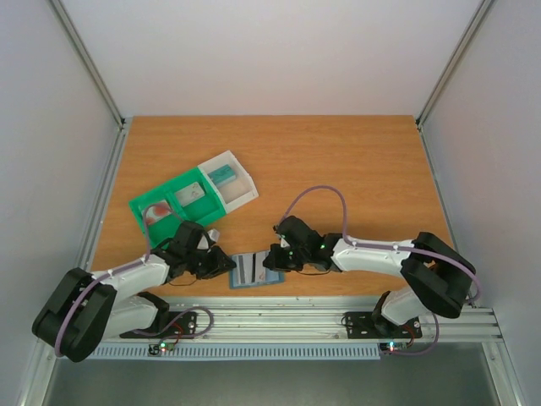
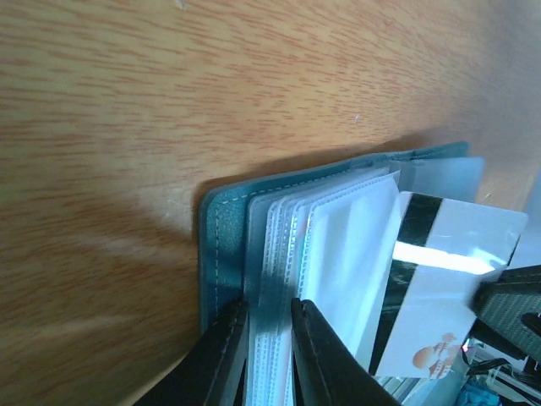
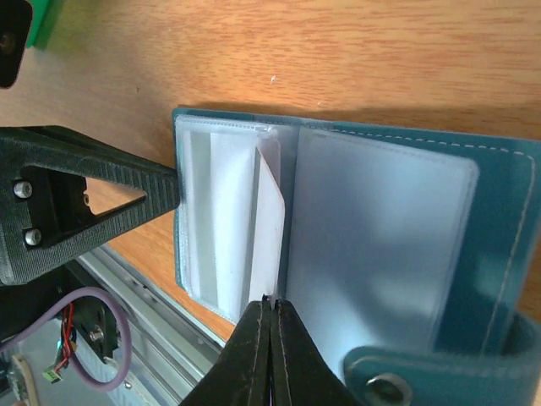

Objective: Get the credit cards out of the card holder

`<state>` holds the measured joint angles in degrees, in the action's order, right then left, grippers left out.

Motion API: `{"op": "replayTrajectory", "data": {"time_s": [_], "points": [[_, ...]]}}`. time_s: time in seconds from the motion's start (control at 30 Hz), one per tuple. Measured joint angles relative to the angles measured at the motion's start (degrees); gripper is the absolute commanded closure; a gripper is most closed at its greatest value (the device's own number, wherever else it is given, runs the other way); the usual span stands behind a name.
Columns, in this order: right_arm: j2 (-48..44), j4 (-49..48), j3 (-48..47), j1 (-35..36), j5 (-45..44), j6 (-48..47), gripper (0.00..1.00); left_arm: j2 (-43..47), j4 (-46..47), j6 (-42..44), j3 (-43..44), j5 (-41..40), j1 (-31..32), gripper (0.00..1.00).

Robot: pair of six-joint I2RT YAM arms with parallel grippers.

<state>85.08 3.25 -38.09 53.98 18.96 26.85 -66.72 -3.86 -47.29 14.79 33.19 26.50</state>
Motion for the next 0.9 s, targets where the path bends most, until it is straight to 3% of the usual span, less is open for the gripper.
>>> {"op": "replayTrajectory", "data": {"time_s": [0.43,0.6,0.77,0.9], "points": [[-9.27,13.09,-4.76,0.00,-5.55,-7.65,0.99,1.07,-6.49,1.90,2.86,-1.97,0.00,0.76],[-12.39,15.61,-7.02,0.00,-7.17,-13.44,0.99,1.79,-8.26,2.23,3.78,-1.99,0.00,0.65],[-15.34,17.53,-7.76,0.55,-10.84,-21.81,0.99,4.57,-10.71,1.36,6.49,-1.60,0.00,0.47],[-19.85,17.03,-7.61,3.23,-17.68,-31.01,0.99,9.11,-13.90,0.42,9.81,-1.33,0.00,0.41]]}}
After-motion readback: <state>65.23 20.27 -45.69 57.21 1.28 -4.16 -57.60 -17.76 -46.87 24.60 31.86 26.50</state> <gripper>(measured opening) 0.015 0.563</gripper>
